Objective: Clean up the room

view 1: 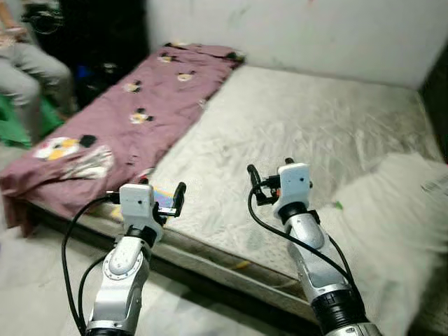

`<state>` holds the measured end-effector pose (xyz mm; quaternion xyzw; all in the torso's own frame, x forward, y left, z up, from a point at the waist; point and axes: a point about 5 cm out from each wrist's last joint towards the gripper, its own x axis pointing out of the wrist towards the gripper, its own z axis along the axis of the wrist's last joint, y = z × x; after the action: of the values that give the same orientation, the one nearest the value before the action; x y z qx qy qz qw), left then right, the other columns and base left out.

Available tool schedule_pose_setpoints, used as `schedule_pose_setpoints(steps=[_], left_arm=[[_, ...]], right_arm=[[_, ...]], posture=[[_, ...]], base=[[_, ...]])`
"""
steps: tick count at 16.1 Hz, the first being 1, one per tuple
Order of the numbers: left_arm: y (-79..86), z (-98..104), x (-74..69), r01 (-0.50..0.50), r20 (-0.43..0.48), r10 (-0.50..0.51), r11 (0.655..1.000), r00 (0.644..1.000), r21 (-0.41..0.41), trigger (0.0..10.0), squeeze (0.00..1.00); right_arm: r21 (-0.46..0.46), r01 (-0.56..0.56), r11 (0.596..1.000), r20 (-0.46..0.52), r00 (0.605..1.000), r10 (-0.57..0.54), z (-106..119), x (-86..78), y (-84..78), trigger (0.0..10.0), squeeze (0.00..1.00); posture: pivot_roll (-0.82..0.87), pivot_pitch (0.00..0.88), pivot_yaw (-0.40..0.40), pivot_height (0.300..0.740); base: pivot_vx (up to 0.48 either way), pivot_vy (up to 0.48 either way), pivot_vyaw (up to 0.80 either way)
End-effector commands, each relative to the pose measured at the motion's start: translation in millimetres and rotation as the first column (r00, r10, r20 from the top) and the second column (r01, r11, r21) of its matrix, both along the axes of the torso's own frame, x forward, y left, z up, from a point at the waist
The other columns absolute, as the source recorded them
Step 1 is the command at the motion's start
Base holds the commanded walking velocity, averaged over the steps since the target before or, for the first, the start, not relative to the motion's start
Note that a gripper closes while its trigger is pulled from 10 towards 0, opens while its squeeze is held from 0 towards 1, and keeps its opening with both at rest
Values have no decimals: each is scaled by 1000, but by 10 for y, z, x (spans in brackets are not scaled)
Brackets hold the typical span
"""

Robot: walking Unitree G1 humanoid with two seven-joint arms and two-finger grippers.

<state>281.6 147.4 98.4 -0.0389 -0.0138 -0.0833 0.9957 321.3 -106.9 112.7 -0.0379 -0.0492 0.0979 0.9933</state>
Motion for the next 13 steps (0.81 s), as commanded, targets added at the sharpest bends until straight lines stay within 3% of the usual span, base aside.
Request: schedule_pose_setpoints(steps=[1,6,9,13], left_arm=[[-3,21,21,15,7,-14,1000,1000,-4,10000,0],[-41,46,16,48,27,-47,999,999,-9,10000,0],[-44,48,19,57,29,-56,998,998,-11,10000,0],[-44,47,18,65,31,-65,998,997,-10,10000,0]], right_arm=[[4,6,1000,1,1000,-6,13,19,-15,10000,0],[0,10,1000,6,1000,-10,19,31,-23,10000,0],[1,14,1000,7,1000,-14,22,39,-26,10000,0],[3,16,1000,7,1000,-16,20,42,-29,10000,0]], posture=[[30,0,17,740],[29,0,16,740],[28,0,16,740],[27,0,20,740]], base=[[0,0,-800],[148,0,-513],[84,0,0],[265,0,-717]])
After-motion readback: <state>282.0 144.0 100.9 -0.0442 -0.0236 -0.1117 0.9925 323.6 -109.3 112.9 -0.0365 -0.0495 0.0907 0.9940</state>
